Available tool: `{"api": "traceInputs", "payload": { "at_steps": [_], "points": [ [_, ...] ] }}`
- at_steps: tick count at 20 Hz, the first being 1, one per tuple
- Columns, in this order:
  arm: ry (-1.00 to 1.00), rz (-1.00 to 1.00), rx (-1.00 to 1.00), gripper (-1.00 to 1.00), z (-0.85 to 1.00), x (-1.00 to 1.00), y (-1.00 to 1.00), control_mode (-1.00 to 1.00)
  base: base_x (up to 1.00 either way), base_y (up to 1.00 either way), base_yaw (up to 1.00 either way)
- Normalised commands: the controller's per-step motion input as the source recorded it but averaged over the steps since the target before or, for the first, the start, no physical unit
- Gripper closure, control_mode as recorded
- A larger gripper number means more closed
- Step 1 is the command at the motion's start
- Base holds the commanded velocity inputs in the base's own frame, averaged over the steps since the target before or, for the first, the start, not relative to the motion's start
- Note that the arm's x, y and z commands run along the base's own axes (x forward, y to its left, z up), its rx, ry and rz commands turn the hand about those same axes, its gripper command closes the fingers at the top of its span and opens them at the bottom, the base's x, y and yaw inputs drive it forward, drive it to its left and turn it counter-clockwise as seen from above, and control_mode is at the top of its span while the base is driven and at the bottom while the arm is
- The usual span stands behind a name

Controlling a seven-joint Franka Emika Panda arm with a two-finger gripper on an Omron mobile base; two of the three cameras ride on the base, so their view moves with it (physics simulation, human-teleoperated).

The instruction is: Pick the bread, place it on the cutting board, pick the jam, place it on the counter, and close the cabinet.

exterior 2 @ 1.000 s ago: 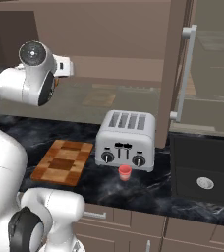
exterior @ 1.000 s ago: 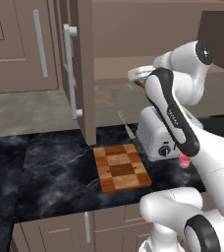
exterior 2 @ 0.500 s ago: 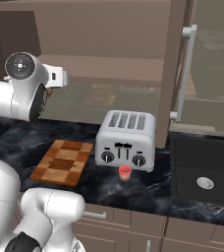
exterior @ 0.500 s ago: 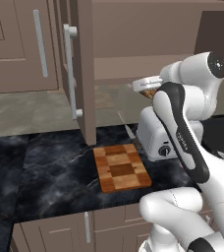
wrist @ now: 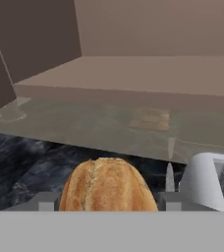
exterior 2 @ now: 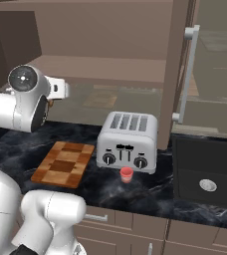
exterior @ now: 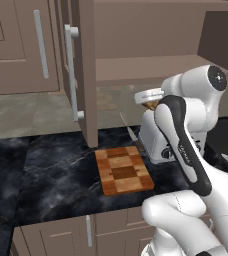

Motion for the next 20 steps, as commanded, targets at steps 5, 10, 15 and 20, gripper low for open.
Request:
{"api": "traceInputs", "payload": {
  "at_steps": [5,10,15,20],
  "points": [
    [0.12,0.00,0.00,1.00,-0.20,-0.08,0.03,-1.00,0.00,0.00,0.00],
    [0.11,0.00,0.00,1.00,-0.22,-0.06,0.00,-1.00,0.00,0.00,0.00],
    [0.04,0.00,0.00,1.00,-0.32,-0.06,0.00,-1.00,0.00,0.00,0.00],
    [0.00,0.00,0.00,1.00,-0.42,0.00,0.00,-1.00,0.00,0.00,0.00]
  ]
}}
